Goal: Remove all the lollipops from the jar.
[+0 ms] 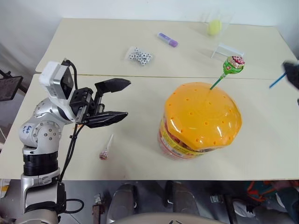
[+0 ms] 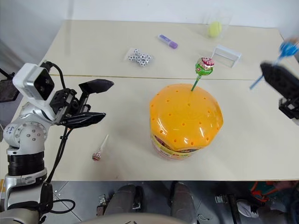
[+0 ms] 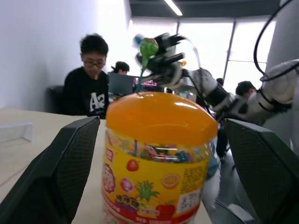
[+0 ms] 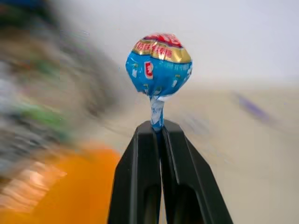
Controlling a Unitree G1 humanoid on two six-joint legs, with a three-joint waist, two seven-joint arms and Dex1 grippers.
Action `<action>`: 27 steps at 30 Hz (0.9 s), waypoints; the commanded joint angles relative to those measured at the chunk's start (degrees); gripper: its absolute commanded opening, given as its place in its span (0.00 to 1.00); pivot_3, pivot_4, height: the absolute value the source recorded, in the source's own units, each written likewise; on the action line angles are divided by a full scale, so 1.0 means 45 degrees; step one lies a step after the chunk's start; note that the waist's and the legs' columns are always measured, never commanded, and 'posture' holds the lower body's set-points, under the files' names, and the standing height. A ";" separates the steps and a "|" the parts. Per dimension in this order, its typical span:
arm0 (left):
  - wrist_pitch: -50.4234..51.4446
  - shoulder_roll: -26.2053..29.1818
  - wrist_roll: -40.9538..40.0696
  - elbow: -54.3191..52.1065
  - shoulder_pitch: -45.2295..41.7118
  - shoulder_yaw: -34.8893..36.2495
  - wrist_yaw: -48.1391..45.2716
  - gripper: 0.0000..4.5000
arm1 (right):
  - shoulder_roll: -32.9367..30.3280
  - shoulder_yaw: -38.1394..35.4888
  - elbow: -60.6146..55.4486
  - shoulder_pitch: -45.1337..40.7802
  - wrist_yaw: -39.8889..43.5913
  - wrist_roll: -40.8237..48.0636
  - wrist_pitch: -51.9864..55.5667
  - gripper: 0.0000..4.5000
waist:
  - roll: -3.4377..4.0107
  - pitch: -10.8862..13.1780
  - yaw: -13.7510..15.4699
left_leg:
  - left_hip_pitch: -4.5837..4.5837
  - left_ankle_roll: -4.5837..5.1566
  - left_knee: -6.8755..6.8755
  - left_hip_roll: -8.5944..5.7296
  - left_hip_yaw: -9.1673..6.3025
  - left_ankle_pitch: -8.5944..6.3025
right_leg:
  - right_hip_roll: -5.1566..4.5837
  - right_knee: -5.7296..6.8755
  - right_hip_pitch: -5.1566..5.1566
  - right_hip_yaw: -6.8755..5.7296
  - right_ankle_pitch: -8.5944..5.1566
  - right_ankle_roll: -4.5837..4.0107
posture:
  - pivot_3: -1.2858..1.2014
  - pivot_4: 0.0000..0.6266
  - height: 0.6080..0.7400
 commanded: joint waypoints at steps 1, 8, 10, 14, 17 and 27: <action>-0.0415 0.0209 0.0294 0.0174 -0.0204 0.0081 -0.0033 1.00 | -0.1043 0.1613 0.1487 0.0010 -0.1289 -0.3647 0.0131 0.01 | -0.0001 0.0000 -0.0029 | -0.0019 0.0003 0.0004 0.0007 0.0000 0.0004 | 0.0002 -0.0006 -0.0013 -0.0003 0.0000 0.0000 | 0.52 0.24 1.00; -0.1124 0.0385 0.0745 -0.0016 -0.0056 0.0168 -0.0055 1.00 | 0.0059 0.4005 0.2879 -0.0192 0.1266 -0.7281 -0.2866 0.01 | 0.0009 -0.0001 -0.0086 | -0.0030 -0.0005 0.0002 0.0019 0.0083 0.0008 | 0.0017 -0.0001 -0.0036 -0.0010 0.0002 0.0005 | 0.52 0.24 1.00; -0.1534 0.0417 0.1022 -0.0081 -0.0087 0.0163 -0.0012 1.00 | 0.0125 0.4402 0.3032 -0.0359 0.1545 -0.7671 -0.2494 0.01 | 0.0010 -0.0001 -0.0086 | -0.0033 -0.0005 0.0007 0.0019 0.0090 0.0008 | 0.0016 -0.0008 -0.0035 -0.0008 0.0003 0.0006 | 0.52 0.24 1.00; -0.1234 0.0484 0.0618 -0.0309 -0.0054 0.0270 0.0172 1.00 | 0.0711 0.4155 0.3402 -0.0801 0.2157 -0.7860 -0.2741 0.24 | 0.0013 0.0001 -0.0032 | -0.0033 -0.0005 0.0023 0.0023 0.0089 0.0008 | 0.0016 -0.0007 -0.0031 -0.0008 0.0003 0.0006 | 0.52 0.24 1.00; -0.1072 0.0477 0.0417 -0.0411 0.0095 0.0393 0.0387 1.00 | 0.1046 0.2973 0.3362 -0.0916 0.3140 -0.7615 -0.3886 0.46 | 0.0014 0.0001 0.0024 | -0.0034 -0.0005 0.0021 0.0022 0.0086 0.0008 | 0.0016 -0.0006 -0.0031 -0.0009 0.0003 0.0007 | 0.52 0.24 1.00; 0.0198 0.0267 -0.1033 -0.0232 0.0531 0.1264 0.1639 1.00 | 0.3241 -0.0259 -0.2364 -0.3042 0.2946 -0.0516 -0.2271 0.67 | 0.0022 0.0006 -0.0078 | -0.0019 -0.0008 0.0020 0.0046 -0.0017 0.0009 | 0.0024 0.0012 -0.0027 0.0000 0.0005 0.0009 | 0.52 0.24 1.00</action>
